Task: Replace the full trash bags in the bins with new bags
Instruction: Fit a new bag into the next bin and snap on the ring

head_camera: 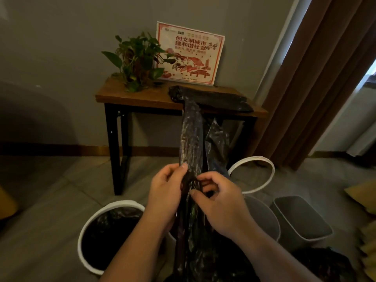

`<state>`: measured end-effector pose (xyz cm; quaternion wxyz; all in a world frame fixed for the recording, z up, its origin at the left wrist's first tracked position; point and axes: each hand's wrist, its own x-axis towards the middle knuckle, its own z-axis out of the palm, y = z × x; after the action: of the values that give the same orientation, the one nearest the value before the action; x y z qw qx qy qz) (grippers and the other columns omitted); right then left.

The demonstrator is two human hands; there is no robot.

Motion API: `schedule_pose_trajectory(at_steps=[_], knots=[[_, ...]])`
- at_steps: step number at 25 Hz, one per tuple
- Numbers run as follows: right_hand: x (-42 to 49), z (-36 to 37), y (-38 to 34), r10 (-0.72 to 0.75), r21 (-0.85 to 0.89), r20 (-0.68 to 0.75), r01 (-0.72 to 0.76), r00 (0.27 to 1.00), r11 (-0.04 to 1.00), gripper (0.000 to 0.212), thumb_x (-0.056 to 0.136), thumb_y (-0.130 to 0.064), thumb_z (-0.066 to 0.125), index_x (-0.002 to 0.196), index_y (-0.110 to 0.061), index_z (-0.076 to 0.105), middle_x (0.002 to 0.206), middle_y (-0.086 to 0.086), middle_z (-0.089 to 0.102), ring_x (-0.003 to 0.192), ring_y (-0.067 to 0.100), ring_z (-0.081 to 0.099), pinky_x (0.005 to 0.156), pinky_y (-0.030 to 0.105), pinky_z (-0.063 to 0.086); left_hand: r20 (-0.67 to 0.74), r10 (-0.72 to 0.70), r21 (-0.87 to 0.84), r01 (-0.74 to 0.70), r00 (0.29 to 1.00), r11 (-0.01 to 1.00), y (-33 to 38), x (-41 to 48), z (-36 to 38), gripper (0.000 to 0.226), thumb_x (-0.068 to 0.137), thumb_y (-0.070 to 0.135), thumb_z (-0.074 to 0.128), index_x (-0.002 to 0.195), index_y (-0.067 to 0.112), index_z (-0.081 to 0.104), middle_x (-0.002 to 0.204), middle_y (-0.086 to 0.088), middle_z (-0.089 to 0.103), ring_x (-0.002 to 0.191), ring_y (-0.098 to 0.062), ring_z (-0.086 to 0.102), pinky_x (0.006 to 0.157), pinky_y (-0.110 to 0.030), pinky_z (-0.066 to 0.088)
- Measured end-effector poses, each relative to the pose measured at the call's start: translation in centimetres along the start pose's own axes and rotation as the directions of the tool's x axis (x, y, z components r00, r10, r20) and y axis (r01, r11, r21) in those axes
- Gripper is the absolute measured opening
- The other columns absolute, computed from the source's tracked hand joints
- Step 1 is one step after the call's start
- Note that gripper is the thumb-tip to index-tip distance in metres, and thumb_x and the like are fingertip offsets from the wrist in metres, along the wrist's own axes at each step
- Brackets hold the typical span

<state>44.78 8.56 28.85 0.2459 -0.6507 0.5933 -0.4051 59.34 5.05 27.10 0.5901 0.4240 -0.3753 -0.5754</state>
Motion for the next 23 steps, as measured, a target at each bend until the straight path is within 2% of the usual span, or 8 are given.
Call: schedule_pose_trajectory(at_steps=[3, 5, 8, 12, 15, 17, 19, 23], knots=[[0.2, 0.1, 1.4, 0.135, 0.209, 0.088, -0.15, 0.987, 0.966, 0.018, 0.093, -0.024, 0.079, 0.106, -0.034, 0.073, 0.096, -0.014, 0.077, 0.09, 0.006, 0.075, 0.085, 0.034, 0.062, 0.024, 0.021, 0.111, -0.023, 1.0, 0.994, -0.2, -0.8, -0.5, 0.026, 0.102, 0.017, 0.061, 0.094, 0.029, 0.083, 0.094, 0.002, 0.082, 0.09, -0.013, 0.078, 0.073, -0.024, 0.061], [0.3, 0.5, 2.7, 0.147, 0.294, 0.12, -0.177, 0.982, 0.939, 0.015, 0.096, -0.017, 0.074, 0.105, -0.028, 0.075, 0.095, -0.008, 0.08, 0.089, 0.009, 0.077, 0.083, 0.034, 0.061, 0.031, 0.07, 0.22, -0.075, 0.997, 0.973, -0.9, -1.2, -0.7, 0.021, 0.1, 0.018, 0.067, 0.091, 0.027, 0.083, 0.09, 0.006, 0.081, 0.086, -0.007, 0.077, 0.067, -0.013, 0.055], [0.1, 0.7, 4.4, 0.067, 0.429, 0.206, -0.151, 0.976, 0.891, 0.02, 0.096, -0.013, 0.073, 0.111, -0.025, 0.076, 0.104, -0.002, 0.081, 0.098, 0.014, 0.077, 0.087, 0.032, 0.061, 0.069, 0.099, 0.273, -0.114, 0.993, 0.955, -1.6, -1.7, -0.3, 0.008, 0.095, 0.024, 0.075, 0.101, 0.026, 0.081, 0.091, 0.007, 0.081, 0.088, -0.005, 0.077, 0.069, -0.011, 0.054], [1.0, 0.2, 7.1, -0.029, 0.486, 0.224, -0.085, 0.974, 0.87, 0.021, 0.094, -0.011, 0.072, 0.11, -0.025, 0.076, 0.105, 0.001, 0.08, 0.101, 0.019, 0.077, 0.086, 0.036, 0.063, 0.081, 0.12, 0.397, -0.142, 0.989, 0.907, -2.9, -1.4, 1.5, 0.015, 0.09, 0.021, 0.082, 0.104, 0.026, 0.08, 0.09, 0.009, 0.081, 0.087, -0.004, 0.077, 0.07, -0.01, 0.054], [2.6, -0.5, 8.9, 0.016, 0.425, 0.217, -0.109, 0.976, 0.899, 0.015, 0.092, -0.016, 0.067, 0.099, -0.025, 0.077, 0.093, 0.006, 0.079, 0.091, 0.028, 0.077, 0.08, 0.049, 0.064, 0.09, 0.186, 0.565, -0.204, 0.978, 0.8, -3.6, -0.6, 2.9, 0.016, 0.092, 0.018, 0.079, 0.098, 0.033, 0.08, 0.089, 0.015, 0.079, 0.086, -0.002, 0.075, 0.072, -0.013, 0.056], [3.7, -1.3, 9.8, 0.117, 0.528, 0.225, -0.222, 0.967, 0.82, 0.015, 0.092, -0.02, 0.066, 0.097, -0.021, 0.08, 0.092, 0.009, 0.079, 0.093, 0.03, 0.076, 0.082, 0.044, 0.063, 0.102, 0.223, 0.632, -0.237, 0.969, 0.738, -3.8, -0.3, 3.5, 0.019, 0.094, 0.02, 0.076, 0.098, 0.038, 0.077, 0.09, 0.016, 0.078, 0.086, -0.002, 0.074, 0.074, -0.021, 0.059], [4.8, -2.1, 10.4, 0.181, 0.612, 0.266, -0.311, 0.947, 0.727, 0.025, 0.089, -0.037, 0.071, 0.096, -0.015, 0.08, 0.096, 0.014, 0.078, 0.098, 0.033, 0.075, 0.089, 0.049, 0.062, 0.146, 0.257, 0.683, -0.285, 0.955, 0.673, -3.7, -0.3, 4.2, 0.019, 0.095, 0.021, 0.075, 0.098, 0.04, 0.072, 0.091, 0.015, 0.076, 0.085, -0.005, 0.073, 0.073, -0.025, 0.059], [5.7, -2.3, 10.8, 0.153, 0.605, 0.271, -0.292, 0.95, 0.741, 0.025, 0.087, -0.041, 0.078, 0.087, -0.016, 0.079, 0.089, 0.012, 0.077, 0.09, 0.03, 0.076, 0.088, 0.054, 0.063, 0.186, 0.367, 0.795, -0.359, 0.912, 0.489, -3.2, 0.4, 5.1, 0.027, 0.097, 0.013, 0.069, 0.093, 0.04, 0.071, 0.094, 0.016, 0.069, 0.09, -0.004, 0.067, 0.073, -0.015, 0.052]])
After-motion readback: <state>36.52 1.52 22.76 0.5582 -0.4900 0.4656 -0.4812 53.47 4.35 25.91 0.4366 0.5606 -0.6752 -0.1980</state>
